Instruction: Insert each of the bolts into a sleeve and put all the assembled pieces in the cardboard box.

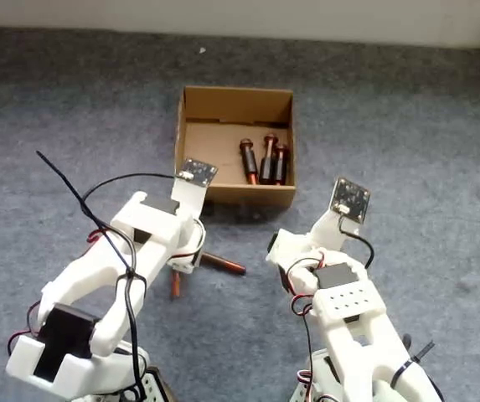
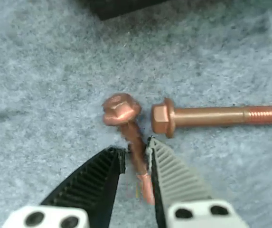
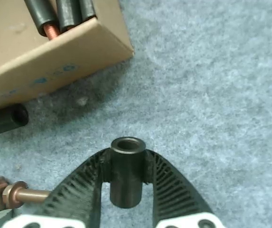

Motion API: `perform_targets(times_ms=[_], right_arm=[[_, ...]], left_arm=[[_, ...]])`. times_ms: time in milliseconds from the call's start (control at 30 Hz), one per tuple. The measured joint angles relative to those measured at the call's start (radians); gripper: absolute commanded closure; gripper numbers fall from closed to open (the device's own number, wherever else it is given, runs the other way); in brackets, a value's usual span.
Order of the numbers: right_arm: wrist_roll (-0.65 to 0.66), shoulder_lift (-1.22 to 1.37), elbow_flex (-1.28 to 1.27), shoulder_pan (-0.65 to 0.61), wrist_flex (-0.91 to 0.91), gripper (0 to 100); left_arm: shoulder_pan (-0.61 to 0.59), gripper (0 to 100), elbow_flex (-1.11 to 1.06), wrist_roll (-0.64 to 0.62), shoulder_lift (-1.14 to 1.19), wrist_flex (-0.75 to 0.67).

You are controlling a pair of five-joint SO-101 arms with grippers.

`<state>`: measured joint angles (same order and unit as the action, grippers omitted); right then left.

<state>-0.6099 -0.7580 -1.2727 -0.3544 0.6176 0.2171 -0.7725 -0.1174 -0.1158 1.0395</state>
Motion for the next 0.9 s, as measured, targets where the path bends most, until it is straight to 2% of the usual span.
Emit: perform_targets(times_ms=[167, 367, 533, 900], right_arm=[[0.000, 0.000, 0.000, 0.000, 0.000, 99.4], [0.000, 0.000, 0.000, 0.000, 0.000, 99.4], [0.000, 0.000, 0.000, 0.000, 0.000, 99.4], [0.000, 0.000, 0.000, 0.000, 0.000, 99.4]], left_arm=[[-0.084, 94, 0.000, 0.000, 0.002, -0.035], [-0.092, 93, 0.000, 0.002, 0.002, -0.046], [-0.092, 85, 0.000, 0.029, 0.002, -0.048], [-0.092, 100, 0.000, 0.037, 0.002, -0.054]])
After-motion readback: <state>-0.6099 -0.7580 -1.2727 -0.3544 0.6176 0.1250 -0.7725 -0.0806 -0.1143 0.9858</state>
